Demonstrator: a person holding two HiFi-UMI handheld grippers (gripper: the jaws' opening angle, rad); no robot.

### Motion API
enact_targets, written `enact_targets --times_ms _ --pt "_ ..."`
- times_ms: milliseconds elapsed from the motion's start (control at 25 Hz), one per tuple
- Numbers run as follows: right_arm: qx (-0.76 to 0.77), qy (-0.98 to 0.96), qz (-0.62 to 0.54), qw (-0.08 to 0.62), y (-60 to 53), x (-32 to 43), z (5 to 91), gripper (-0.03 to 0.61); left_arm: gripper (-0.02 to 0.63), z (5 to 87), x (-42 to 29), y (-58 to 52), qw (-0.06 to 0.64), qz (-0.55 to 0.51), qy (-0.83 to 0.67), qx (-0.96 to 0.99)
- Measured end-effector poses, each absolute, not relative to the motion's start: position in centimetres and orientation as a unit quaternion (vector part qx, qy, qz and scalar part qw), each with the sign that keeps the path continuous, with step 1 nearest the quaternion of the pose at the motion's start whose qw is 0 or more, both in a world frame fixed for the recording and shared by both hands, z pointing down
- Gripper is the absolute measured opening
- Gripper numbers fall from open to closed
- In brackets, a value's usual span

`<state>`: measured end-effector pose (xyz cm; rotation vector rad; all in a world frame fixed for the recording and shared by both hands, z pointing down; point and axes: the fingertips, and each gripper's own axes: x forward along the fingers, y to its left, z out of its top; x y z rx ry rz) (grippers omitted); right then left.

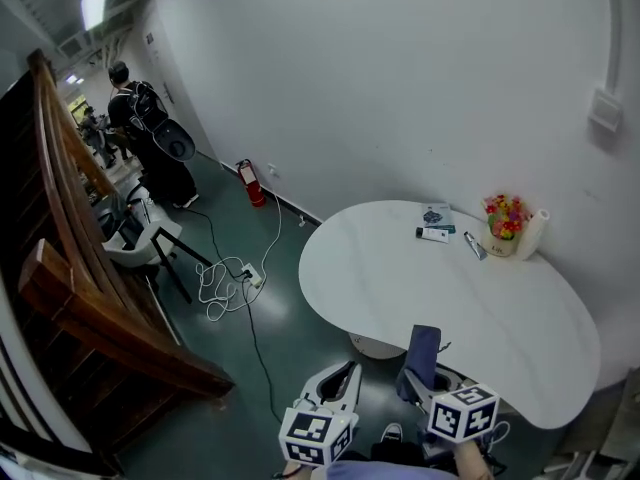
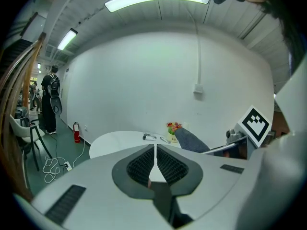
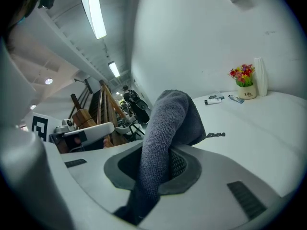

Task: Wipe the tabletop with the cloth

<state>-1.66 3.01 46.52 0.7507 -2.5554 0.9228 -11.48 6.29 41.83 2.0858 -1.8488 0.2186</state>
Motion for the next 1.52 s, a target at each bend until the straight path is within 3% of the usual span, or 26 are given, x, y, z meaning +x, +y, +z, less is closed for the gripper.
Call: enact_targets --times_ms 800,1080,1520 --pt "0.302 -0.867 0.359 0.167 -6.6 -3.1 49.3 0.069 0.023 43.9 -12.9 -5.5 0.177 0.111 -0.602 0.770" --pt "0.346 -0.845 0.371 0.168 -12.6 -7.4 50.2 0.069 0.023 43.7 -19.0 -11.9 0.160 0.116 -0.572 0.796" --pt "0.370 -0.825 0.379 0.196 -20.9 -17.8 52.4 0.069 0.023 46.8 -30.9 -19.8 0.189 0.124 -0.562 0.796"
